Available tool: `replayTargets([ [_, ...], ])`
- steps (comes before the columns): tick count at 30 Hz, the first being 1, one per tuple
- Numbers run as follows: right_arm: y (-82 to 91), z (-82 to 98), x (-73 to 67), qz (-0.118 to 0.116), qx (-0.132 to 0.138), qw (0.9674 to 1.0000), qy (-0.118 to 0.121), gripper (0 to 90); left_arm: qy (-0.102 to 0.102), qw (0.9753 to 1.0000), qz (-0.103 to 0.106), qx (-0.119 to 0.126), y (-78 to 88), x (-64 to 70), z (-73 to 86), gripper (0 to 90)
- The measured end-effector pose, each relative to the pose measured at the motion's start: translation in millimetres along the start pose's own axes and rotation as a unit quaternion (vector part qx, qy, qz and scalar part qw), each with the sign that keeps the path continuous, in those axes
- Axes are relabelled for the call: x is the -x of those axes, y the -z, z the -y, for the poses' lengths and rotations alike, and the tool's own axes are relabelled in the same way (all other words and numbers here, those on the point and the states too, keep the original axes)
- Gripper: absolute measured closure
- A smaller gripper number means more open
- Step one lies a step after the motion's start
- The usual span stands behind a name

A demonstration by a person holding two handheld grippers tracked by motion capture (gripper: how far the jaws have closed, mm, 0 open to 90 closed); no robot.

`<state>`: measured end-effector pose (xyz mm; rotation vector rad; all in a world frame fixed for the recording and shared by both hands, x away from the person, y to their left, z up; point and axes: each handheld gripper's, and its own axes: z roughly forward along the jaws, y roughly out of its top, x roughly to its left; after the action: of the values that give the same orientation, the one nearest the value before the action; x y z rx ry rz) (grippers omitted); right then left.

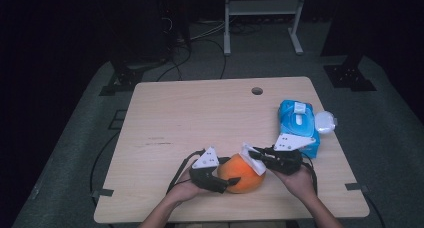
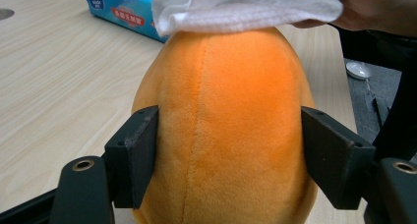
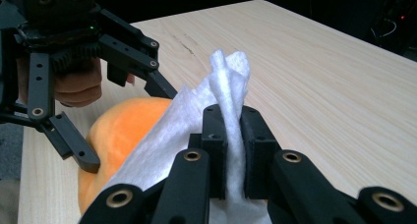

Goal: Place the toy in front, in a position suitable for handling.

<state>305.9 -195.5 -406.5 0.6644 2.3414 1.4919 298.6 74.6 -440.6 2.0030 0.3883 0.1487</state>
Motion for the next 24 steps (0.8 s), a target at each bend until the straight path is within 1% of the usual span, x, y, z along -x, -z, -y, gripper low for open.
replayTargets([
  [2,-2.7,-1.5,-2.6,0.002,-0.001,1.0,0.006,81.7,0.016,0.9999,-0.001,0.003,-0.6,-2.4,-3.3,14.8],
  [3,-4.1,-3.0,-5.3,0.002,-0.001,1.0,0.01,81.7,0.028,0.9996,-0.003,0.004,-1.3,-4.5,-4.7,9.3],
  [4,-5.7,-5.1,-8.6,-0.006,0.002,0.9999,0.01,81.7,0.033,0.9995,0.0,0.004,-2.6,-5.5,-4.5,7.1],
  [6,-9.3,-8.3,-14.6,-0.014,0.007,0.9997,0.017,81.7,0.031,0.9995,0.006,-0.004,-6.1,-4.4,-2.6,6.2],
  [7,-10.6,-9.3,-17.0,-0.016,0.005,0.9996,0.022,81.7,0.029,0.9995,0.008,-0.005,-6.7,-3.2,-2.2,7.7],
  [9,-11.6,-10.7,-16.9,-0.019,0.005,0.9996,0.022,81.7,0.017,0.9998,0.002,-0.007,-5.4,0.0,-3.7,17.4],
  [11,-10.2,-12.1,-13.6,-0.018,0.007,0.9997,0.013,81.7,0.004,0.9999,-0.012,0.003,-3.0,2.8,-6.8,26.9],
  [12,-8.5,-13.8,-13.1,-0.013,0.009,0.9998,0.012,81.8,-0.004,0.9996,-0.022,0.015,-2.0,4.9,-9.2,31.1],
  [13,-6.0,-16.6,-13.8,-0.007,0.015,0.9998,0.015,81.8,-0.017,0.9989,-0.035,0.026,-1.2,7.4,-12.0,33.1],
  [14,-2.8,-19.9,-15.0,-0.005,0.024,0.9996,0.017,81.8,-0.033,0.9974,-0.053,0.034,-1.6,10.6,-14.6,34.1],
  [15,-0.4,-22.9,-16.5,-0.007,0.033,0.9993,0.018,81.9,-0.051,0.9957,-0.069,0.036,-2.2,12.6,-16.5,34.3],
  [16,0.1,-25.2,-18.6,-0.01,0.039,0.999,0.018,81.8,-0.061,0.9946,-0.075,0.037,-3.3,13.0,-16.9,34.3],
  [17,-1.6,-26.1,-20.4,-0.011,0.039,0.999,0.02,81.8,-0.06,0.9947,-0.075,0.035,-4.2,12.3,-16.4,34.3],
  [18,-4.1,-25.7,-21.7,-0.011,0.037,0.999,0.022,81.8,-0.057,0.9955,-0.072,0.025,-6.2,10.7,-14.1,34.3],
  [19,-9.9,-23.4,-22.6,-0.009,0.025,0.9993,0.025,81.8,-0.059,0.9956,-0.071,0.015,-7.3,9.8,-11.9,34.2],
  [20,-13.3,-21.4,-22.4,-0.009,0.017,0.9995,0.026,81.8,-0.059,0.9958,-0.068,0.014,-7.7,8.5,-8.6,34.2],
  [21,-16.8,-18.2,-20.7,-0.01,0.01,0.9997,0.022,81.8,-0.052,0.9964,-0.065,0.016,-6.8,6.9,-7.1,34.1],
  [23,-17.4,-13.7,-11.0,-0.015,0.014,0.9998,-0.002,81.9,-0.05,0.9968,-0.061,0.013,-5.1,4.2,-7.6,33.7],
  [24,-15.7,-12.8,-6.7,-0.007,0.015,0.9998,-0.009,81.9,-0.048,0.997,-0.059,0.012,-4.4,2.9,-7.2,33.4],
])
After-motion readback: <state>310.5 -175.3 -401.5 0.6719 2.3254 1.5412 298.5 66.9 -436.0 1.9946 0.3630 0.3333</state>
